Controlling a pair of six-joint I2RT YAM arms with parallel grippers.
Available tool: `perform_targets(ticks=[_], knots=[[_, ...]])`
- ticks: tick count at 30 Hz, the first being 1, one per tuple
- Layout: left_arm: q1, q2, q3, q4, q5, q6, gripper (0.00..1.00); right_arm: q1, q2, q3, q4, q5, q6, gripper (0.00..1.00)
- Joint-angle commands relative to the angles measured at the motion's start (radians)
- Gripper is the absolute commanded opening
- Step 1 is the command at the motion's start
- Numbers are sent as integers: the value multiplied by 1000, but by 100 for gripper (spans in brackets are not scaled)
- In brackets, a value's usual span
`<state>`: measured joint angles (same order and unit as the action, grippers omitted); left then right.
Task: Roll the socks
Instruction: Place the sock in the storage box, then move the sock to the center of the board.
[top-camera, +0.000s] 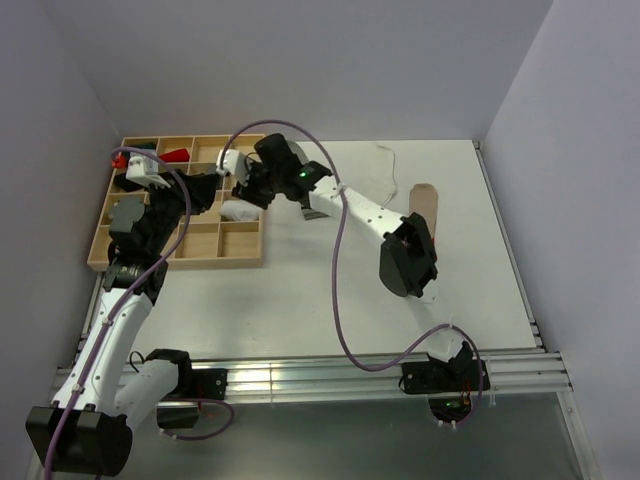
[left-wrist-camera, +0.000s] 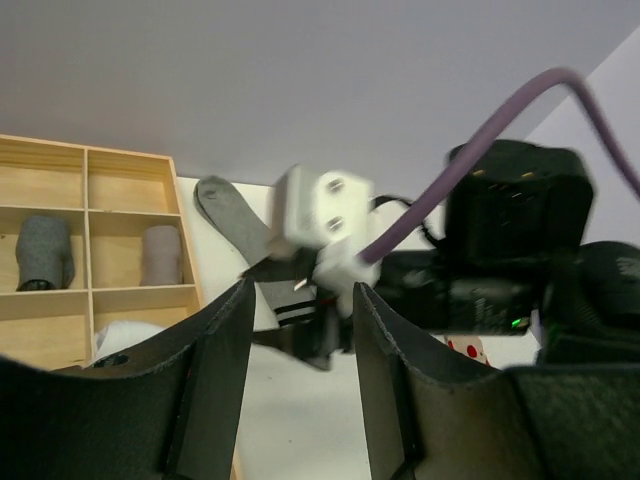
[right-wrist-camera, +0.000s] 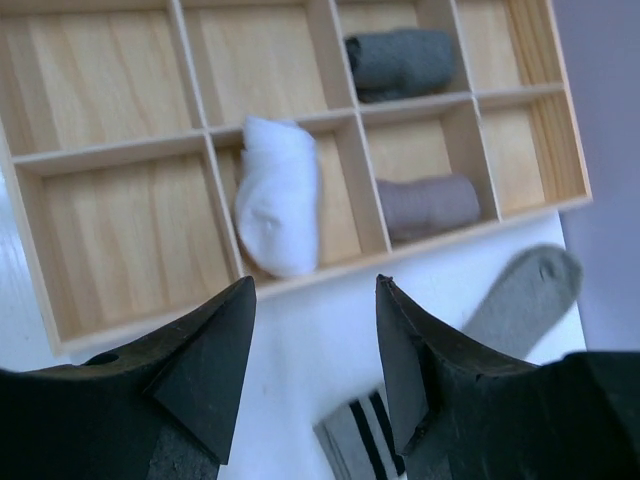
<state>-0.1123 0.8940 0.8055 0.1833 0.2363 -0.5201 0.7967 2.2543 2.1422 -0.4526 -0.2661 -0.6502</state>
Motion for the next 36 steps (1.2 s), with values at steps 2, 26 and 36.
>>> perform_targets(ticks=[2, 26, 36], knots=[[8, -7, 14, 30, 11, -18, 49, -128, -160, -59, -40, 24, 113, 58], [7, 39, 109, -97, 130, -41, 49, -778, -569, -929, -71, 177, 247, 29], [2, 39, 112, -100, 132, -37, 49, -789, -532, -1011, -104, 208, 199, 24]])
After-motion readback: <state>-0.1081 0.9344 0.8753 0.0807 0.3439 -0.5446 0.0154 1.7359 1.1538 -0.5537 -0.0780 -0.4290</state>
